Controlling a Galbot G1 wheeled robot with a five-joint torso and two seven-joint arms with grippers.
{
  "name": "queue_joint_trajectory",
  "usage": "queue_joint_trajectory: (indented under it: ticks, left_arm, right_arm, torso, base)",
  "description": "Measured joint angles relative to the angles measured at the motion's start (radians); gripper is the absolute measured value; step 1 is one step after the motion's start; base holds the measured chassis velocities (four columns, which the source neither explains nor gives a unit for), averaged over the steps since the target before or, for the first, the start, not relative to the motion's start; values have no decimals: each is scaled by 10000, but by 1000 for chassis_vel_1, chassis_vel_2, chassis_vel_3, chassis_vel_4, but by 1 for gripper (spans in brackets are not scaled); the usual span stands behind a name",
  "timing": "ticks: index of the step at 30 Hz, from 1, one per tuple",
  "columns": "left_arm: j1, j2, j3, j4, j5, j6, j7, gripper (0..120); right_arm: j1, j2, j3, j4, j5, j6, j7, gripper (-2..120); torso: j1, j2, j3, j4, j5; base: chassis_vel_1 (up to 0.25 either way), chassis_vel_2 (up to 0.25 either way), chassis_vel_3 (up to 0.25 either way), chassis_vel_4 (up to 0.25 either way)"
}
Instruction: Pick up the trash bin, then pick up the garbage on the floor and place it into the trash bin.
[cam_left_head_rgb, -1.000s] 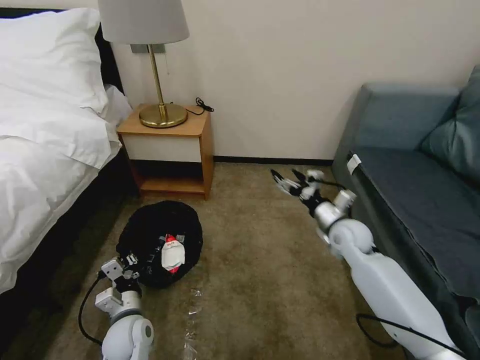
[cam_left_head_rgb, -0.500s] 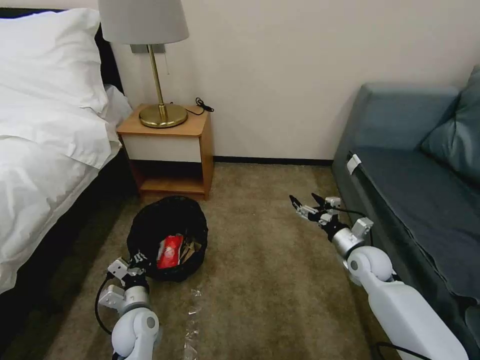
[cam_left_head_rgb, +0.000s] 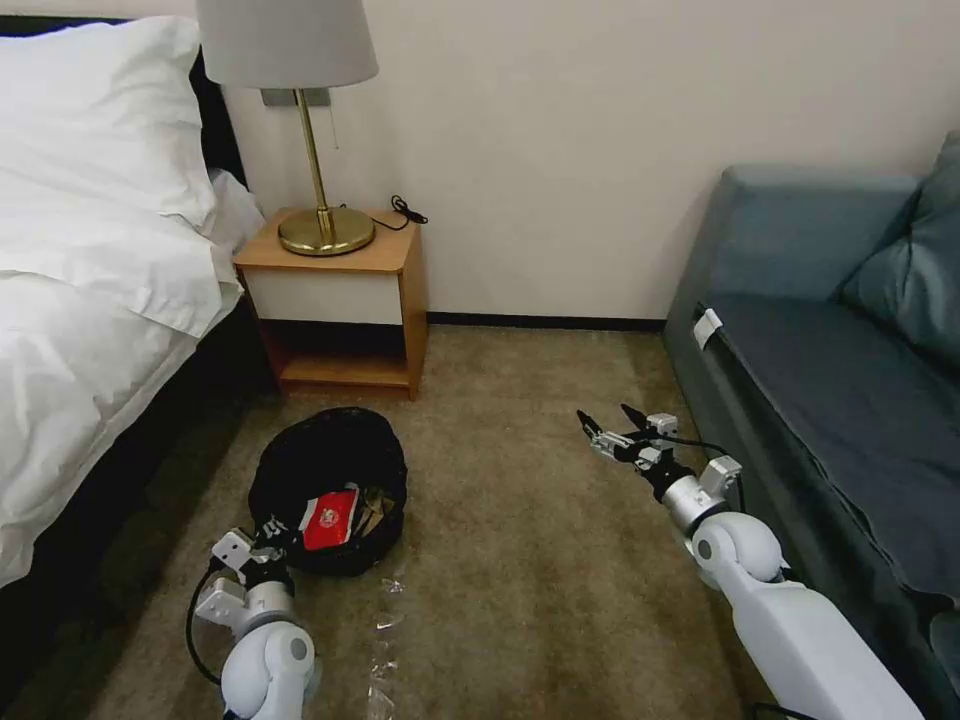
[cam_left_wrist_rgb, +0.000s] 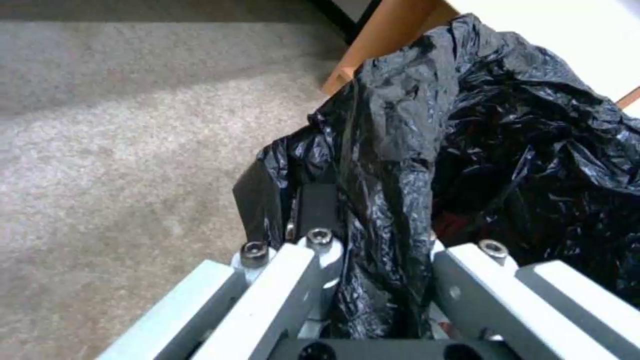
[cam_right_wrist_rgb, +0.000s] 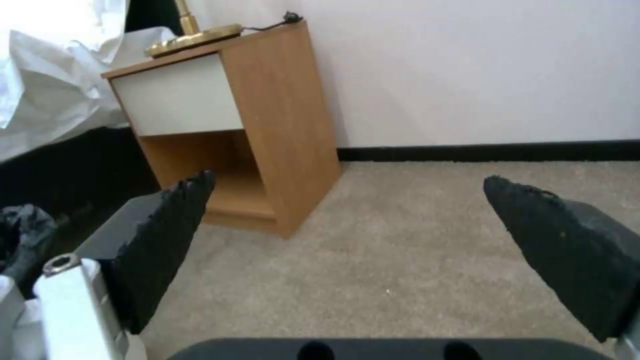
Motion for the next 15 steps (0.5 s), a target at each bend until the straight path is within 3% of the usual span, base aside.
queue_joint_trajectory:
  ticks: [15]
  left_arm:
    - [399, 0, 9, -665, 528, 362, 22, 60]
  right_arm:
    - [-56, 137, -106, -234, -237, 186, -129, 100]
  torso:
    - [0, 0, 0, -1, 0]
  base:
    - [0, 0, 0, 0]
